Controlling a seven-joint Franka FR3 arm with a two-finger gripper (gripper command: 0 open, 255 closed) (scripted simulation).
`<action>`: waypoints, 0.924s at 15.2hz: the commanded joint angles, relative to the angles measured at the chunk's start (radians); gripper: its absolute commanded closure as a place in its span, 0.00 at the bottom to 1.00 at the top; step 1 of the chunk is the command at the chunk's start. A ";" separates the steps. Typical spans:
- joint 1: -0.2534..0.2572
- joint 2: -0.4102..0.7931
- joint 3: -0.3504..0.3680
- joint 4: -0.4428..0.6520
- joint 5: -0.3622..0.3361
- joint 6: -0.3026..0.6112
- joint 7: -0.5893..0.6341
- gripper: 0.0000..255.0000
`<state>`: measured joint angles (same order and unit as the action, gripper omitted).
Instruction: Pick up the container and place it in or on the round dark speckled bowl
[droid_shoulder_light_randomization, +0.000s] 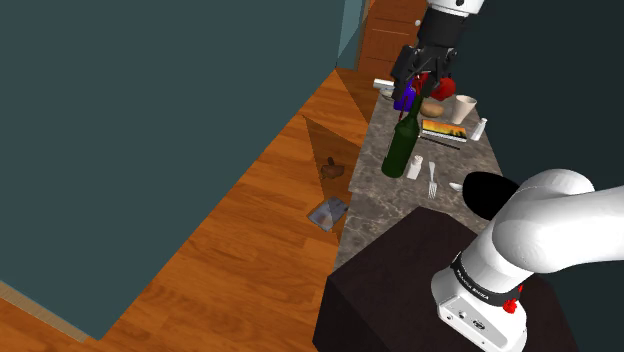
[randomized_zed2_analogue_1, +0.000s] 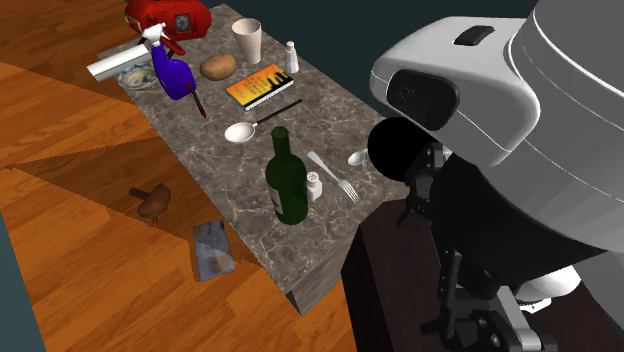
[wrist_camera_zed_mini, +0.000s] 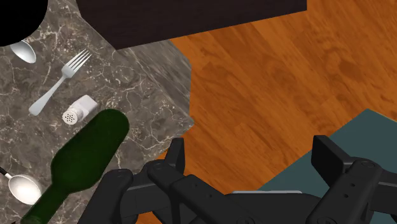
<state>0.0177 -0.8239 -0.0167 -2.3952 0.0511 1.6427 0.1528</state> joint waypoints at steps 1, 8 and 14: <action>0.000 0.000 0.000 0.000 0.000 0.000 0.000 0.00; -0.039 -0.056 -0.130 -0.198 -0.092 0.159 -0.172 0.00; -0.086 -0.030 -0.264 -0.317 -0.183 0.322 -0.326 0.00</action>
<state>-0.0608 -0.8619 -0.2563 -2.6938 -0.1158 1.9337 -0.1452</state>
